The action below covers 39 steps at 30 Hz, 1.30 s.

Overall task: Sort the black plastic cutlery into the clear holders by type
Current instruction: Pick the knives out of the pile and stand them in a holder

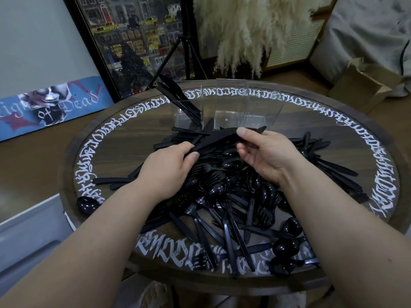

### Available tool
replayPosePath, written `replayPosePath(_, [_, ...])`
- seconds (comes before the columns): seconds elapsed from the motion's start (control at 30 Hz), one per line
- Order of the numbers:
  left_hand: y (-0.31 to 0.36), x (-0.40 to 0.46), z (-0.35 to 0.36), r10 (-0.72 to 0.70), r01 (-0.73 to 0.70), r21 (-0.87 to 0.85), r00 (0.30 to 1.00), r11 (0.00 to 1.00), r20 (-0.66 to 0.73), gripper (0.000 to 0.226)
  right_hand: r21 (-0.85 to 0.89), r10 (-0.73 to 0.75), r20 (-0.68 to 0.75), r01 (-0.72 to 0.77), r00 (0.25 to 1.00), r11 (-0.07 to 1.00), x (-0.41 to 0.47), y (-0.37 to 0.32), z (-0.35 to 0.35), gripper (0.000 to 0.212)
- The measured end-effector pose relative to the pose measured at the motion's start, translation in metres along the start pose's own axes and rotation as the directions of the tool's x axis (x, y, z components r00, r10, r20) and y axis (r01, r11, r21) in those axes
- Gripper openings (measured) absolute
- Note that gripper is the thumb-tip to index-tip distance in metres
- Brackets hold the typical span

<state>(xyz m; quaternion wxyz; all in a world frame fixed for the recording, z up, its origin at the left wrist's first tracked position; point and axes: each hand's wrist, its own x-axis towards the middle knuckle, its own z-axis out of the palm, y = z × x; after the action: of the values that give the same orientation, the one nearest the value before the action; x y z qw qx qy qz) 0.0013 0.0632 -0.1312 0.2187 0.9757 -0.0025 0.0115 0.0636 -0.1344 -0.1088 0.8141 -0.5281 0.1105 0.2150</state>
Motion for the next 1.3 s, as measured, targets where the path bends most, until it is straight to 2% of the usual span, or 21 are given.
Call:
replayPosePath(0.2, [-0.002, 0.001, 0.001, 0.014, -0.015, -0.063, 1.0, 0.998, -0.016, 0.032, 0.037, -0.042, -0.011, 0.042, 0.999, 0.998, 0.001, 0.002, 0.003, 0.006])
replayPosePath(0.33, [-0.003, 0.002, 0.002, 0.012, -0.014, -0.099, 1.0, 0.995, -0.017, 0.031, 0.02, -0.055, -0.009, 0.055, 0.998, 0.998, 0.002, 0.004, 0.002, 0.012])
replayPosePath(0.57, [-0.001, 0.001, -0.001, -0.026, 0.014, -0.168, 0.998, 0.986, -0.066, 0.031, -0.212, -0.131, -0.024, 0.123, 0.991, 0.97, 0.006, 0.006, -0.003, 0.011])
replayPosePath(0.67, [-0.001, 0.003, -0.001, -0.058, 0.045, -0.27, 0.997, 0.962, -0.043, 0.025, -0.291, -0.109, 0.001, 0.104, 0.994, 0.951, 0.006, 0.006, -0.003, 0.009])
replayPosePath(0.83, [0.0, 0.004, 0.001, -0.092, 0.099, -0.365, 0.995, 0.926, 0.037, 0.027, -0.276, -0.053, 0.068, 0.07, 0.996, 0.959, 0.002, 0.006, 0.002, 0.008])
replayPosePath(0.9, [0.003, 0.004, 0.002, -0.083, 0.097, -0.357, 0.995, 0.929, 0.053, 0.029, -0.241, -0.059, 0.061, 0.072, 0.996, 0.968, 0.002, 0.007, 0.004, 0.008])
replayPosePath(1.03, [0.009, 0.003, 0.004, -0.118, 0.17, -0.475, 0.984, 0.863, 0.137, 0.028, -0.2, -0.095, 0.041, 0.102, 0.995, 0.975, 0.004, 0.009, 0.006, 0.01])
replayPosePath(1.2, [0.014, 0.001, 0.0, -0.125, 0.183, -0.549, 0.982, 0.815, 0.141, 0.031, -0.198, -0.106, 0.039, 0.112, 0.994, 0.974, 0.006, 0.011, 0.005, 0.012])
replayPosePath(1.3, [0.009, 0.003, 0.004, -0.163, 0.191, -0.531, 0.982, 0.826, 0.1, 0.03, -0.234, -0.108, 0.046, 0.116, 0.993, 0.965, 0.005, 0.01, 0.005, 0.013])
